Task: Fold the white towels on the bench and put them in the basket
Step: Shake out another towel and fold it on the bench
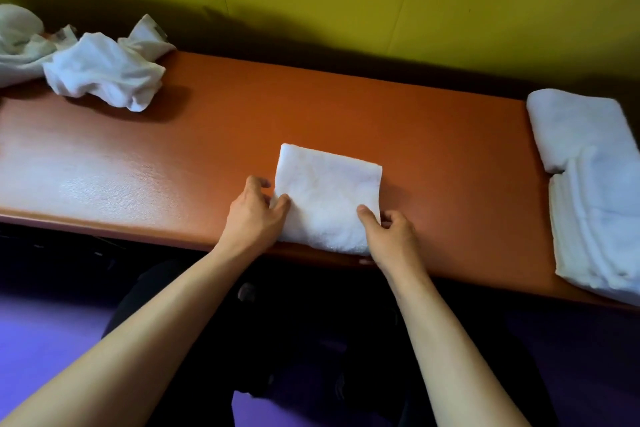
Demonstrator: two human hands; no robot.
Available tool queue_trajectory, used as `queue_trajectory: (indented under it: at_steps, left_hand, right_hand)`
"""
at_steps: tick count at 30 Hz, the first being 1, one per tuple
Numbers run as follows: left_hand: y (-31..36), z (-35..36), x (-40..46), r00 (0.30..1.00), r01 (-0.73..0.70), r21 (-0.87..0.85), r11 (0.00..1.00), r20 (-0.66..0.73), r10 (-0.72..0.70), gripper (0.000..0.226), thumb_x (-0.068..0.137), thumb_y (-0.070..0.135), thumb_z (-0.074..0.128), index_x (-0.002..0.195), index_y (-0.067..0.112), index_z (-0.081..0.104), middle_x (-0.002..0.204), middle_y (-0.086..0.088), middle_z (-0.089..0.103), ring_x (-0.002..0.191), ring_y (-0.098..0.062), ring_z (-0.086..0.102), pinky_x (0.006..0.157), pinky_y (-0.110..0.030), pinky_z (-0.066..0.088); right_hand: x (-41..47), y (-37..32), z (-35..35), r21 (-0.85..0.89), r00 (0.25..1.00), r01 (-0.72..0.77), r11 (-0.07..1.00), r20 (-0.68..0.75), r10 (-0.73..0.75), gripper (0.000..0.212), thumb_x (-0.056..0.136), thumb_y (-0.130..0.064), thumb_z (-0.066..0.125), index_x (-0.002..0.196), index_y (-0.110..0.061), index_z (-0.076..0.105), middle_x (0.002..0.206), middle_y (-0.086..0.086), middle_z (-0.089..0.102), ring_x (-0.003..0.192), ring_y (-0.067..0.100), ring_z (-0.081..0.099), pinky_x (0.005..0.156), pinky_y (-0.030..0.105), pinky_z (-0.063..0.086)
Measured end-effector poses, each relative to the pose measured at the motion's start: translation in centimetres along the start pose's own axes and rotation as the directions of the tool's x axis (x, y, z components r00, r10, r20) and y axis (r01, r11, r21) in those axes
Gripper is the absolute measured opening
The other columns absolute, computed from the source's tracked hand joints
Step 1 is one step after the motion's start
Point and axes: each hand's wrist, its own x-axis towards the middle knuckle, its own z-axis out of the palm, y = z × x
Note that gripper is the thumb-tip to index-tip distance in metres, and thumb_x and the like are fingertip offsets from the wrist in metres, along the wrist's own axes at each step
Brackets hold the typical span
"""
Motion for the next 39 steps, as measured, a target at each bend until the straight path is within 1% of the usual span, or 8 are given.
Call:
queue_trajectory:
  at_steps: [3,8,12,15,22,27,34,39]
  left_hand:
    - [0.3,-0.2,-0.3,0.996,0.079,-0.097,0.992,0.041,-0.075,0.04,0.092,0.034,0.064,0.127,0.018,0.049,0.104,0.002,0.063,0.093,-0.022,0.062,0.074,-0.03,0.044]
    - [0.4,0.0,-1.2,0.992,0.109,-0.255,0.961,0.091,-0.088,0.065,0.07,0.043,0.065,0.13,0.029,0.046,0.095,-0.001,0.071,0.086,-0.023,0.071,0.078,-0.038,0.055]
    - [1.2,1.3,-1.5,0.999,-0.009,-0.344,0.939,0.035,0.022,0.068,0.065,0.049,0.066,0.13,0.051,0.044,0.103,-0.003,0.072,0.083,-0.022,0.073,0.084,-0.05,0.058]
    - [3.4,2.6,-1.4,0.987,-0.13,-0.341,0.931,0.04,0.153,0.058,0.071,0.047,0.065,0.125,0.057,0.048,0.104,-0.006,0.07,0.081,-0.026,0.072,0.078,-0.052,0.059]
    - [10.8,7.8,0.8,0.932,-0.33,-0.3,0.895,0.051,0.36,0.045,0.098,0.023,0.061,0.135,0.045,0.047,0.112,-0.003,0.066,0.085,-0.017,0.071,0.066,-0.033,0.061]
    - [18.5,14.6,2.0,0.871,-0.412,-0.4,0.819,0.09,0.483,0.048,0.097,0.011,0.057,0.134,0.041,0.048,0.11,0.006,0.066,0.078,-0.01,0.07,0.065,-0.037,0.06]
    - [30.1,24.9,3.9,0.783,-0.484,-0.437,0.758,0.17,0.599,0.058,0.084,0.014,0.059,0.133,0.041,0.045,0.117,0.004,0.062,0.075,-0.021,0.069,0.057,-0.039,0.058]
    - [35.8,30.6,6.6,0.75,-0.53,-0.391,0.752,0.198,0.631,0.061,0.082,0.016,0.058,0.138,0.034,0.042,0.1,-0.005,0.063,0.073,-0.023,0.059,0.058,-0.027,0.047]
  right_hand:
    - [-0.2,-0.2,-0.2,0.218,0.991,-0.132,0.967,0.042,0.126,0.054,0.079,-0.054,0.072,0.111,-0.012,0.066,0.102,0.002,0.072,0.071,0.017,0.072,0.057,0.033,0.059]
    - [0.5,0.0,-1.6,0.409,0.926,-0.35,0.843,0.287,0.245,0.045,0.071,-0.043,0.082,0.1,-0.009,0.075,0.09,0.003,0.079,0.082,0.021,0.075,0.079,0.033,0.059]
    - [1.7,-0.3,-2.9,0.45,0.978,-0.185,0.873,0.167,0.122,0.018,0.077,-0.017,0.079,0.09,-0.006,0.075,0.085,0.005,0.078,0.074,0.02,0.073,0.069,0.028,0.055]
    - [3.2,-0.9,-4.5,0.492,0.997,-0.055,0.869,0.081,0.017,0.011,0.08,-0.014,0.076,0.09,-0.009,0.074,0.088,0.001,0.079,0.076,0.016,0.073,0.073,0.031,0.056]
    - [8.7,-2.7,-12.9,0.374,0.983,0.18,0.91,-0.031,-0.181,0.016,0.087,-0.022,0.073,0.101,-0.014,0.072,0.095,-0.004,0.076,0.083,0.013,0.072,0.063,0.022,0.052]
    - [13.0,-3.9,-22.7,0.149,0.941,0.328,0.933,-0.138,-0.309,0.015,0.093,-0.031,0.066,0.105,-0.022,0.066,0.091,-0.016,0.064,0.082,0.0,0.061,0.063,0.017,0.047]
    - [19.6,-3.5,-34.8,0.051,0.899,0.331,0.942,-0.319,-0.298,0.007,0.092,-0.028,0.067,0.088,-0.023,0.068,0.091,-0.004,0.07,0.089,0.021,0.068,0.076,0.036,0.054]
    - [24.0,-3.0,-38.7,0.084,0.878,0.305,0.949,-0.41,-0.246,0.017,0.093,-0.027,0.066,0.077,-0.025,0.065,0.089,0.001,0.072,0.082,0.025,0.067,0.066,0.035,0.052]
